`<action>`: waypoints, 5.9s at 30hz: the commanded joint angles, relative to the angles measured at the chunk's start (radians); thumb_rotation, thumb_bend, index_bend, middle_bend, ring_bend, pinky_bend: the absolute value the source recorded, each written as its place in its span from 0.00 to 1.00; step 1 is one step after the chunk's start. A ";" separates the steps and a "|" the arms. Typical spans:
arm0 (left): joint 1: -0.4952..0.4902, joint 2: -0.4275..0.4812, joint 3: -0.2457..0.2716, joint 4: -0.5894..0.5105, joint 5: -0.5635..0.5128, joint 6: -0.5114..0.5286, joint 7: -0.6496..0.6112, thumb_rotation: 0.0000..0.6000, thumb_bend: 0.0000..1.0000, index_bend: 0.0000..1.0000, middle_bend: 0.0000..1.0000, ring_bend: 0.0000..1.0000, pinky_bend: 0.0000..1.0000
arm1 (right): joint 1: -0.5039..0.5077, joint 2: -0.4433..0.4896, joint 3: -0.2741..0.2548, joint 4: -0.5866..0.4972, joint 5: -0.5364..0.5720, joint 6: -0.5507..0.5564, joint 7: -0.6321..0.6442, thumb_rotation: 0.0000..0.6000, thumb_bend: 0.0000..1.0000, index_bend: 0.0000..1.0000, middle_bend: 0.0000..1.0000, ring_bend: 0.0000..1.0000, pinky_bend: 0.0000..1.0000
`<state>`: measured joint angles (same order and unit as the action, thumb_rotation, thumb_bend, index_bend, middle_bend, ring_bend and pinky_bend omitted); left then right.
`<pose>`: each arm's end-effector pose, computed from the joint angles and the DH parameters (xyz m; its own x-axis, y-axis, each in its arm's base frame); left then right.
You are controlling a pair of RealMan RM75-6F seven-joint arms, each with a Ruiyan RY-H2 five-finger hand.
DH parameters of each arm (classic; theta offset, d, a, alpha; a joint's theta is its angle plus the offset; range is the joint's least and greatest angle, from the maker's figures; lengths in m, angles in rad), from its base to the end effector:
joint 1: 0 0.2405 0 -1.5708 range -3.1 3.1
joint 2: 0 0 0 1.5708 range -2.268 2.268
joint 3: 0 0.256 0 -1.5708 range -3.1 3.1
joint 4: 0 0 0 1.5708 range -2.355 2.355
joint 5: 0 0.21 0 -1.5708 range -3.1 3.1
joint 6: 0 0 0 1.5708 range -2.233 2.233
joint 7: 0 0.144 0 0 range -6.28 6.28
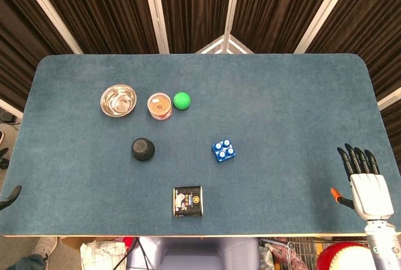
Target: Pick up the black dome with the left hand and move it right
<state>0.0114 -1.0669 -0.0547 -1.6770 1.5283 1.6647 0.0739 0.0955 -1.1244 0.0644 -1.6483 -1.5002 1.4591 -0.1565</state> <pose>-0.3037 0.1503 0.1924 0.4547 -0.1394 0.8797 0.8906 0.0576 -0.4512 -0.3013 -0.1866 0.1525 0.4974 -0.0095 0.8675 -0.8674 -0.0256 0.4970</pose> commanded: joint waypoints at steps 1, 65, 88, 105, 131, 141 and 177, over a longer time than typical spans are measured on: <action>0.005 0.006 0.001 -0.001 -0.007 -0.002 -0.005 1.00 0.35 0.14 0.02 0.00 0.00 | 0.001 -0.001 -0.004 0.000 -0.001 -0.008 -0.009 1.00 0.23 0.00 0.00 0.00 0.00; -0.437 -0.627 -0.119 0.454 -0.186 -0.571 -0.339 1.00 0.19 0.09 0.11 0.00 0.00 | -0.003 0.021 -0.007 0.005 0.012 -0.013 0.076 1.00 0.23 0.00 0.00 0.00 0.00; -0.492 -0.739 -0.132 0.555 -0.230 -0.613 -0.316 1.00 0.19 0.09 0.17 0.00 0.00 | 0.000 0.021 0.000 0.014 0.015 -0.011 0.089 1.00 0.23 0.00 0.00 0.00 0.00; -0.513 -0.800 -0.132 0.630 -0.213 -0.600 -0.355 1.00 0.27 0.12 0.23 0.00 0.00 | -0.004 0.018 -0.001 0.021 0.007 -0.001 0.100 1.00 0.23 0.00 0.00 0.00 0.00; -0.500 -0.766 -0.141 0.560 -0.208 -0.529 -0.275 1.00 0.46 0.30 0.41 0.00 0.00 | -0.004 0.004 0.000 0.032 0.010 0.000 0.102 1.00 0.23 0.00 0.00 0.00 0.00; -0.492 -0.656 -0.124 0.351 -0.118 -0.424 -0.135 1.00 0.46 0.29 0.40 0.00 0.00 | -0.009 0.011 -0.005 0.012 -0.003 0.010 0.094 1.00 0.23 0.00 0.00 0.00 0.00; -0.517 -0.256 -0.287 -0.374 -0.450 -0.887 -0.455 1.00 0.46 0.32 0.40 0.00 0.00 | -0.005 0.017 -0.002 0.003 -0.013 0.012 0.102 1.00 0.23 0.00 0.00 0.00 0.00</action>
<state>-0.5079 -1.5334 -0.2312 -1.7673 1.3340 1.1466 0.2273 0.0896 -1.1058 0.0624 -1.6460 -1.5132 1.4731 -0.0528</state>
